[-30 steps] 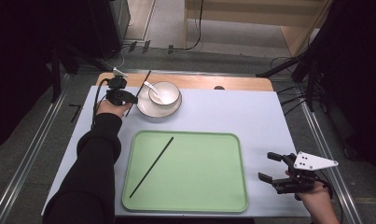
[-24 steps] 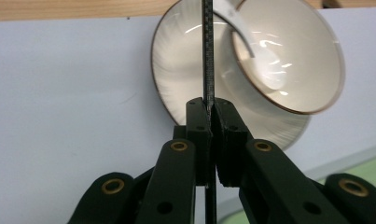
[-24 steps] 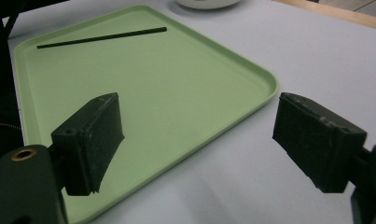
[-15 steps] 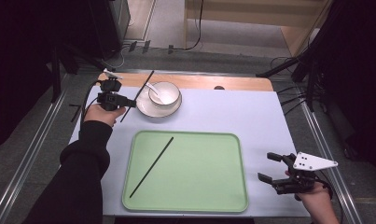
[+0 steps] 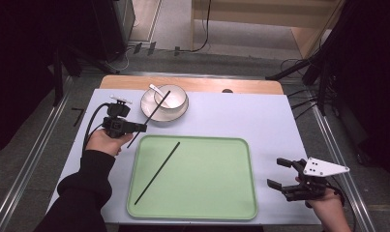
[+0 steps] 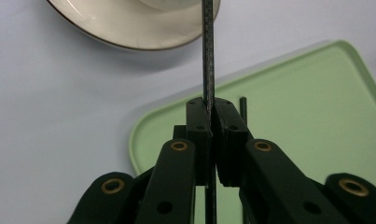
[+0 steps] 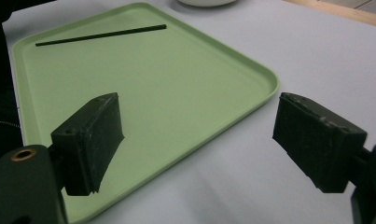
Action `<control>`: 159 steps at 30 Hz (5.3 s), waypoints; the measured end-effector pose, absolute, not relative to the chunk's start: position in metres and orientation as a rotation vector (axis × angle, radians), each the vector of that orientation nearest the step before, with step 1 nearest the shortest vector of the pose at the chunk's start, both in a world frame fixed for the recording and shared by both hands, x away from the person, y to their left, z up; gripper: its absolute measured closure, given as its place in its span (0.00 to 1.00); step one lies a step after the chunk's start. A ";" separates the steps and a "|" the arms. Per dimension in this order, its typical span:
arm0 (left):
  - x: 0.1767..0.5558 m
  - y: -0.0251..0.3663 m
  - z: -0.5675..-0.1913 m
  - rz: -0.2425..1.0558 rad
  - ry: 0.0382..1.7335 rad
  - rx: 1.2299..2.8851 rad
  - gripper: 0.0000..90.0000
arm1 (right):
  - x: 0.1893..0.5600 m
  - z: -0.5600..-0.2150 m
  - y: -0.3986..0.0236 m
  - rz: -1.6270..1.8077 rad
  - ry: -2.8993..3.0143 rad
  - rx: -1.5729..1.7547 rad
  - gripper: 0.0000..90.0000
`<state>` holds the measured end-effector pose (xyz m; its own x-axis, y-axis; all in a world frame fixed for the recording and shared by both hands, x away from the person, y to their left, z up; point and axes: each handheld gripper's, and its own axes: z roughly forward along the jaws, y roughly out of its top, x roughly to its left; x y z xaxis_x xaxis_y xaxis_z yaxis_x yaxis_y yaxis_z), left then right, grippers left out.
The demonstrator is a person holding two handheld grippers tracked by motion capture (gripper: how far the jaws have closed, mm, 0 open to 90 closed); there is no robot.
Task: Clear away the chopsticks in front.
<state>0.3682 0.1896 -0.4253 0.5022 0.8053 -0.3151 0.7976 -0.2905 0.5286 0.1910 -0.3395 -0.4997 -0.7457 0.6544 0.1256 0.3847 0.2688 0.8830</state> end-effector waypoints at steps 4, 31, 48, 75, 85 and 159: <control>0.355 0.189 -0.435 -0.003 1.295 2.108 0.95 | 0.191 -0.500 -0.340 1.469 2.275 0.959 0.18; 0.295 0.208 -0.460 -0.035 1.303 2.142 0.95 | 0.196 -0.499 -0.335 1.479 2.292 0.934 0.18; 0.269 0.205 -0.481 -0.095 1.392 2.157 0.95 | 0.199 -0.498 -0.334 1.477 2.293 0.922 0.18; 0.273 0.185 -0.497 -0.113 1.479 2.214 0.94 | 0.200 -0.499 -0.334 1.477 2.303 0.923 0.18; 0.274 0.185 -0.498 -0.125 1.477 2.200 0.93 | 0.200 -0.499 -0.333 1.475 2.303 0.921 0.18; 0.272 0.313 -0.476 0.135 1.038 2.131 0.32 | 0.196 -0.500 -0.337 1.476 2.290 0.940 0.18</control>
